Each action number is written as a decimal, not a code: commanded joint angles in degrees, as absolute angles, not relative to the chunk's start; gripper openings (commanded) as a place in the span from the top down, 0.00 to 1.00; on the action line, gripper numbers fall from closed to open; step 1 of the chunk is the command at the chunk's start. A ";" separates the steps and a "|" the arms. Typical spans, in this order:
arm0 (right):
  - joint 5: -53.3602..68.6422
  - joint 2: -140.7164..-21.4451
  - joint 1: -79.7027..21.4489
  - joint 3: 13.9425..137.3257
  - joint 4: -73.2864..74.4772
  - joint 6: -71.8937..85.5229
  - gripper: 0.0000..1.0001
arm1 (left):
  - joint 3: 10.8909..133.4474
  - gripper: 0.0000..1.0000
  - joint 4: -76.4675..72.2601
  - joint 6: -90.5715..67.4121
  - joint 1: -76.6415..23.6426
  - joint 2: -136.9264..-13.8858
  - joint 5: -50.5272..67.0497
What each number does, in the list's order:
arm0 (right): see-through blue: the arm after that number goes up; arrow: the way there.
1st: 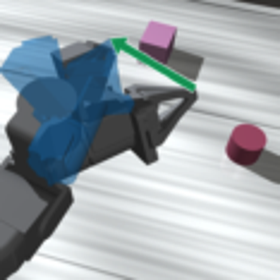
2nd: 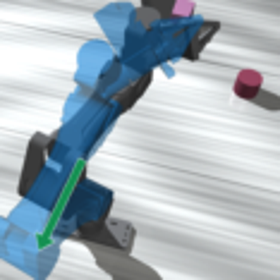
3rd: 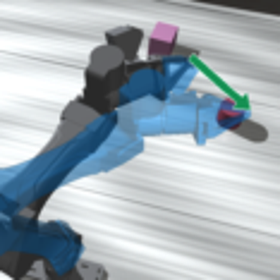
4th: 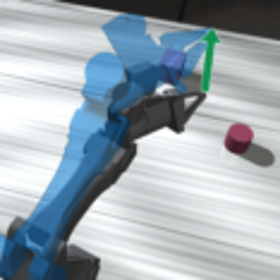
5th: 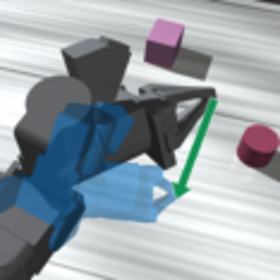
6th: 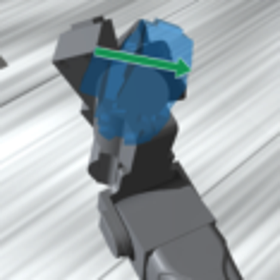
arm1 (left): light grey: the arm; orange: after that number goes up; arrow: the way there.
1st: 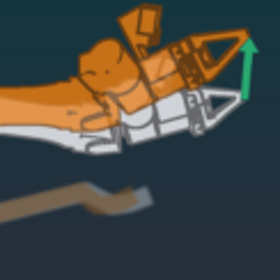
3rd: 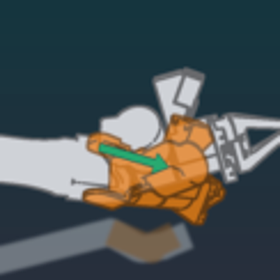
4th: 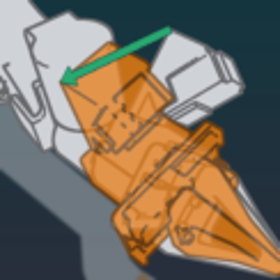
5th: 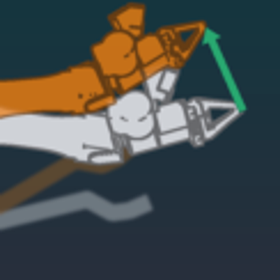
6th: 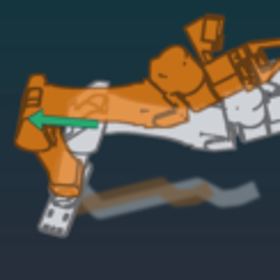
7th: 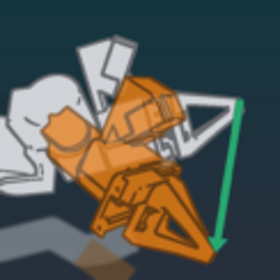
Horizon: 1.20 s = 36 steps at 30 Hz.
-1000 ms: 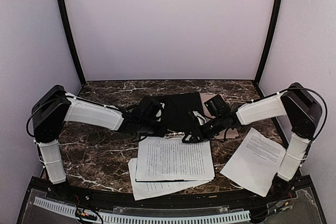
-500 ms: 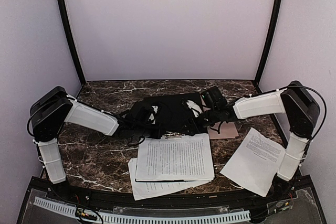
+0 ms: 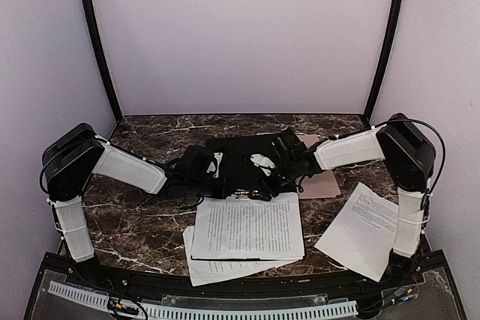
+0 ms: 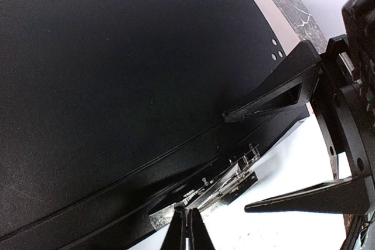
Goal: Put the files into the folder
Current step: Clamp the file in the folder.
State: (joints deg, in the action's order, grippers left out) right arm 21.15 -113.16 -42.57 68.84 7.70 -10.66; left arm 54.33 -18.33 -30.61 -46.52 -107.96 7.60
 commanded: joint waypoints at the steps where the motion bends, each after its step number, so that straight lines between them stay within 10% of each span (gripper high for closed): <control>1: 17.46 -115.58 -45.06 69.84 11.32 -14.29 0.36 | 51.09 0.99 -5.57 -28.89 -46.43 -110.45 9.84; 20: 6.00 -115.92 -49.35 63.44 12.88 -12.31 0.64 | 50.21 0.99 -3.46 -28.85 -43.64 -108.53 15.34; 36: 5.03 -116.09 -49.89 60.18 11.02 -9.76 0.69 | 48.25 0.99 -1.08 -31.47 -42.66 -110.89 17.70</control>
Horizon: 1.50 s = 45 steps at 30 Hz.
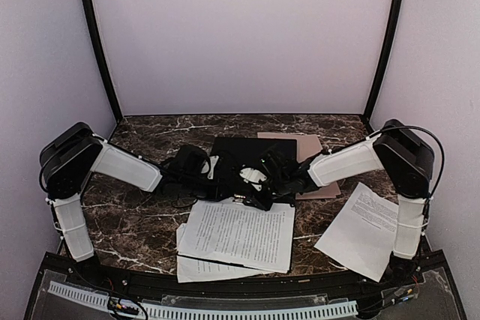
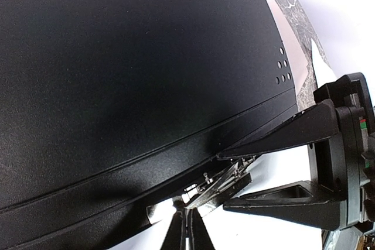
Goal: Put the files into the folder
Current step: Clamp the file in the folder.
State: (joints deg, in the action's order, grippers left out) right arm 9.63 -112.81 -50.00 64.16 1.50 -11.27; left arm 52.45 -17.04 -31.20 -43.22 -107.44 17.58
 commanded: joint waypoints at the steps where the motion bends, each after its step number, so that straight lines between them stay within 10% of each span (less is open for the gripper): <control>1: 5.01 -116.10 -49.92 59.94 10.87 -9.71 0.69 | 48.08 0.99 -1.00 -31.64 -42.41 -111.04 17.94; 45: 10.98 -116.66 -49.92 57.32 8.21 -13.42 0.76 | 58.81 0.99 0.51 -31.84 -39.64 -114.40 18.66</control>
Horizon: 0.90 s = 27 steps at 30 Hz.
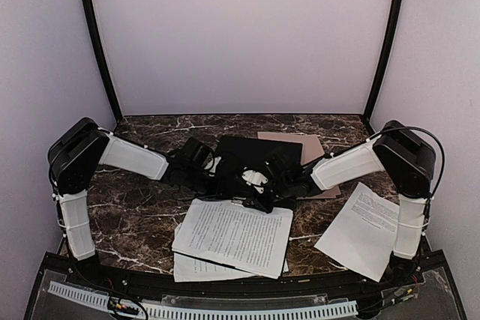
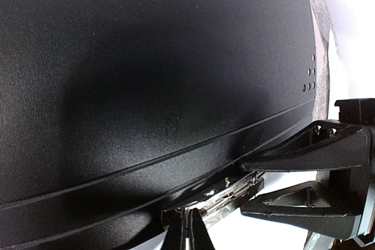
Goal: Put the files into the folder
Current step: Clamp the file in the folder.
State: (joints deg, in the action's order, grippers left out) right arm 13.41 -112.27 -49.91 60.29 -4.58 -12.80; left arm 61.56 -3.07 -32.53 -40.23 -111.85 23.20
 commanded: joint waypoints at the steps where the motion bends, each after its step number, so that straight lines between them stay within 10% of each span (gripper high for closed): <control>1: 10.99 -116.74 -49.92 57.40 8.30 -13.43 0.76 | 58.43 0.99 -0.45 -31.96 -39.64 -114.03 18.95; 27: 11.02 -116.07 -49.79 57.58 8.79 -12.92 0.77 | 52.94 0.93 -14.82 -32.51 -39.47 -107.73 26.38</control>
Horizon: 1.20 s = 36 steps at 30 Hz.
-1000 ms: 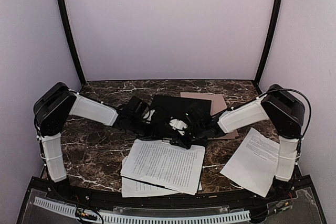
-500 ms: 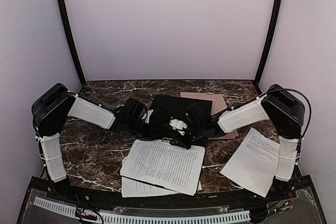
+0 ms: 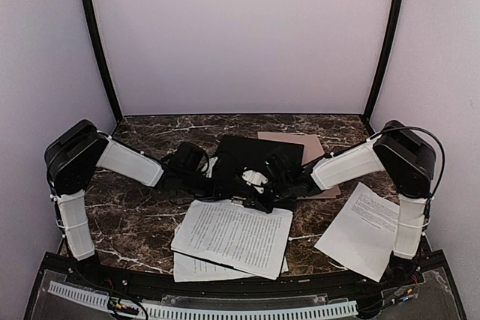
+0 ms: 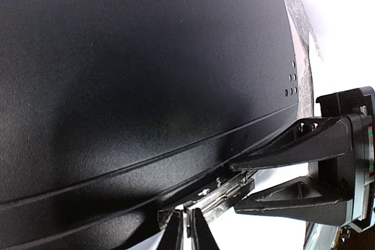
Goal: Put the files into the folder
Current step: Clamp the file in the folder, then pick up the folder with some files from the center of the board.
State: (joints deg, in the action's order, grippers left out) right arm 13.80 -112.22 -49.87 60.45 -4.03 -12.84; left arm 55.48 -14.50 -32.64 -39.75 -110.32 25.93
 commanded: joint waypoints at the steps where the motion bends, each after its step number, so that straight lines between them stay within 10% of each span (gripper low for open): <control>1: 10.99 -115.98 -49.83 57.59 8.81 -12.88 0.77 | 52.68 0.93 -14.93 -32.41 -39.46 -107.48 26.42; 20: 13.18 -113.07 -48.86 61.07 11.51 -15.34 0.73 | 50.97 0.55 -9.62 -26.60 -37.06 -97.00 23.42; 30: 11.80 -106.78 -47.40 64.46 12.22 -9.84 0.26 | 53.19 0.36 -1.74 -20.00 -32.71 -95.06 13.45; 36: 4.09 -101.40 -43.01 62.87 17.49 3.82 0.18 | 57.20 0.34 -0.29 -16.69 -30.98 -99.90 13.20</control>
State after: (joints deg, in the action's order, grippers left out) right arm 10.44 -105.89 -46.33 63.64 11.99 -7.09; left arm 54.19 -3.09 -20.51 -32.08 -97.30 14.81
